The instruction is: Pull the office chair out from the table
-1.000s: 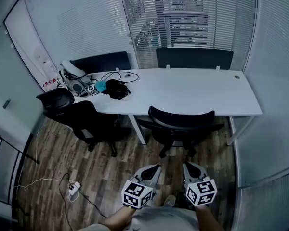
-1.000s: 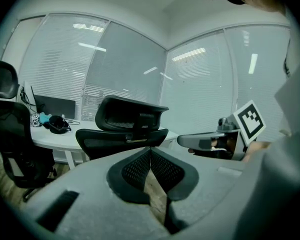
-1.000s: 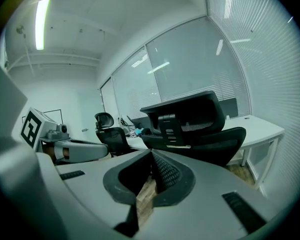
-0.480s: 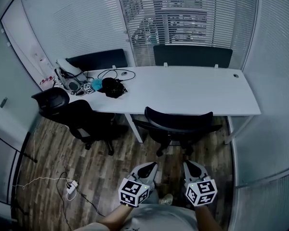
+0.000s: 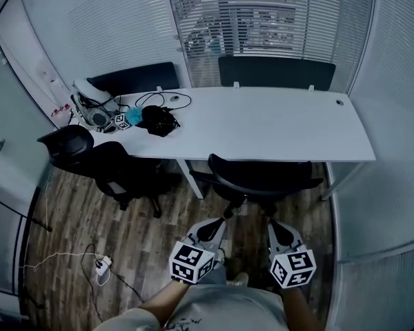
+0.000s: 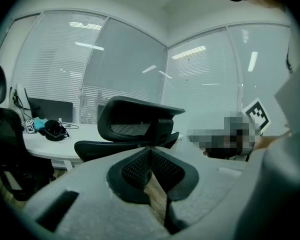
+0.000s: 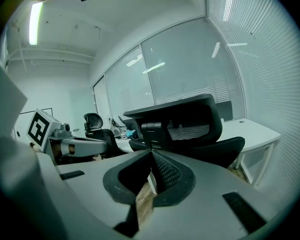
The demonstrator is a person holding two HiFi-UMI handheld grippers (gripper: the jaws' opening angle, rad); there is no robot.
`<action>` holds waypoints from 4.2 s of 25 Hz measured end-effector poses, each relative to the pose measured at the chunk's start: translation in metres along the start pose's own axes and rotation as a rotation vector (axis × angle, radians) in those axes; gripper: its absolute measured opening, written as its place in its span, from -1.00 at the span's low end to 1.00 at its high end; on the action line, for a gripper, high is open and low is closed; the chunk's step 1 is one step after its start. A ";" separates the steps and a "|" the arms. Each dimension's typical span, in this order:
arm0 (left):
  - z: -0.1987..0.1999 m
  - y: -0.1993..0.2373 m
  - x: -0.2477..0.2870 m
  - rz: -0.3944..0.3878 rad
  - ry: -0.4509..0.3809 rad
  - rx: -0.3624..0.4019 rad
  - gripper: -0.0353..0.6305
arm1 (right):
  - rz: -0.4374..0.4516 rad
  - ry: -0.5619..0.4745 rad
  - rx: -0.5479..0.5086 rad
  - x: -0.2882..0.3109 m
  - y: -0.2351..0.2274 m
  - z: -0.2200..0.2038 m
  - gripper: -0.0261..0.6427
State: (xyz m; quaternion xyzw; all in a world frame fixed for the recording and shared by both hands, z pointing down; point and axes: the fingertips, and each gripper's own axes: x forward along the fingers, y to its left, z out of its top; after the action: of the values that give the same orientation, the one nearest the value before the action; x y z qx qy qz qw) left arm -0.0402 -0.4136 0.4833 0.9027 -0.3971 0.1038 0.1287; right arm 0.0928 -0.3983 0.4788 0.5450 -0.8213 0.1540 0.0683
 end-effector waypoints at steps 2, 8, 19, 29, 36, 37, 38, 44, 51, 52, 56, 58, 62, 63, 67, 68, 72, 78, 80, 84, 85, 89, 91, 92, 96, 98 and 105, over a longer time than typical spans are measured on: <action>0.004 0.009 0.005 -0.004 -0.003 0.002 -0.86 | -0.004 -0.002 -0.002 0.008 -0.001 0.003 -0.90; 0.011 0.035 0.021 -0.013 0.004 0.021 -0.86 | -0.033 0.002 -0.009 0.031 -0.007 0.008 -0.89; 0.019 0.077 0.048 -0.022 0.021 0.024 -0.85 | -0.081 0.003 -0.002 0.063 -0.009 0.014 -0.44; 0.025 0.104 0.062 -0.025 0.029 0.039 -0.85 | -0.190 0.019 -0.031 0.088 -0.002 0.012 -0.16; 0.031 0.128 0.073 -0.020 0.028 0.047 -0.85 | -0.232 0.017 -0.050 0.093 -0.007 0.013 -0.16; 0.032 0.130 0.075 -0.022 0.027 0.050 -0.85 | -0.236 0.014 -0.052 0.093 -0.008 0.014 -0.16; 0.034 0.133 0.077 -0.024 0.024 0.054 -0.84 | -0.241 0.013 -0.052 0.093 -0.009 0.014 -0.16; 0.053 0.145 0.094 -0.057 0.015 0.129 -0.57 | -0.295 -0.006 -0.047 0.086 -0.020 0.018 -0.15; 0.061 0.140 0.119 -0.187 0.054 0.187 -0.41 | -0.344 0.000 -0.038 0.086 -0.033 0.018 -0.14; 0.061 0.139 0.120 -0.211 0.058 0.184 -0.41 | -0.349 0.002 -0.038 0.086 -0.035 0.018 -0.14; 0.061 0.135 0.120 -0.270 0.067 0.229 -0.41 | -0.356 0.006 -0.035 0.085 -0.037 0.016 -0.13; 0.061 0.132 0.120 -0.288 0.075 0.281 -0.41 | -0.360 0.005 -0.034 0.085 -0.037 0.016 -0.14; 0.062 0.126 0.118 -0.364 0.103 0.346 -0.28 | -0.360 0.011 -0.031 0.083 -0.037 0.015 -0.13; 0.064 0.126 0.118 -0.372 0.103 0.355 -0.28 | -0.359 0.012 -0.031 0.083 -0.037 0.015 -0.13; 0.064 0.119 0.124 -0.419 0.114 0.402 -0.28 | -0.356 0.021 -0.031 0.083 -0.035 0.016 -0.13; 0.064 0.118 0.125 -0.430 0.116 0.402 -0.28 | -0.357 0.021 -0.030 0.083 -0.035 0.015 -0.13; 0.063 0.115 0.128 -0.453 0.114 0.352 -0.28 | -0.363 0.014 -0.034 0.084 -0.036 0.016 -0.13; 0.062 0.112 0.127 -0.442 0.110 0.325 -0.28 | -0.377 0.024 -0.038 0.080 -0.038 0.016 -0.14; 0.061 0.110 0.127 -0.437 0.108 0.312 -0.28 | -0.377 0.030 -0.039 0.079 -0.039 0.014 -0.13; 0.060 0.107 0.126 -0.422 0.108 0.307 -0.28 | -0.372 0.037 -0.044 0.077 -0.041 0.013 -0.13; 0.060 0.107 0.126 -0.420 0.108 0.308 -0.28 | -0.371 0.038 -0.044 0.077 -0.041 0.012 -0.13; 0.058 0.103 0.122 -0.406 0.111 0.317 -0.28 | -0.365 0.040 -0.050 0.073 -0.040 0.008 -0.12; 0.058 0.100 0.121 -0.395 0.111 0.314 -0.28 | -0.363 0.038 -0.053 0.071 -0.041 0.006 -0.11; 0.058 0.099 0.121 -0.390 0.112 0.314 -0.28 | -0.362 0.037 -0.054 0.070 -0.042 0.006 -0.11; 0.058 0.095 0.121 -0.381 0.122 0.309 -0.28 | -0.362 0.036 -0.057 0.066 -0.045 0.005 -0.11; 0.057 0.091 0.120 -0.378 0.123 0.303 -0.27 | -0.361 0.035 -0.057 0.063 -0.045 0.004 -0.11; 0.048 0.071 0.114 -0.381 0.136 0.267 -0.27 | -0.358 0.029 -0.057 0.040 -0.047 0.000 -0.11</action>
State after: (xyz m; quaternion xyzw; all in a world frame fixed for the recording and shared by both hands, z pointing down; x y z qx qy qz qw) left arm -0.0139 -0.5538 0.4819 0.9613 -0.1927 0.1897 0.0521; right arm 0.1197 -0.4501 0.4980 0.6780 -0.7143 0.1237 0.1218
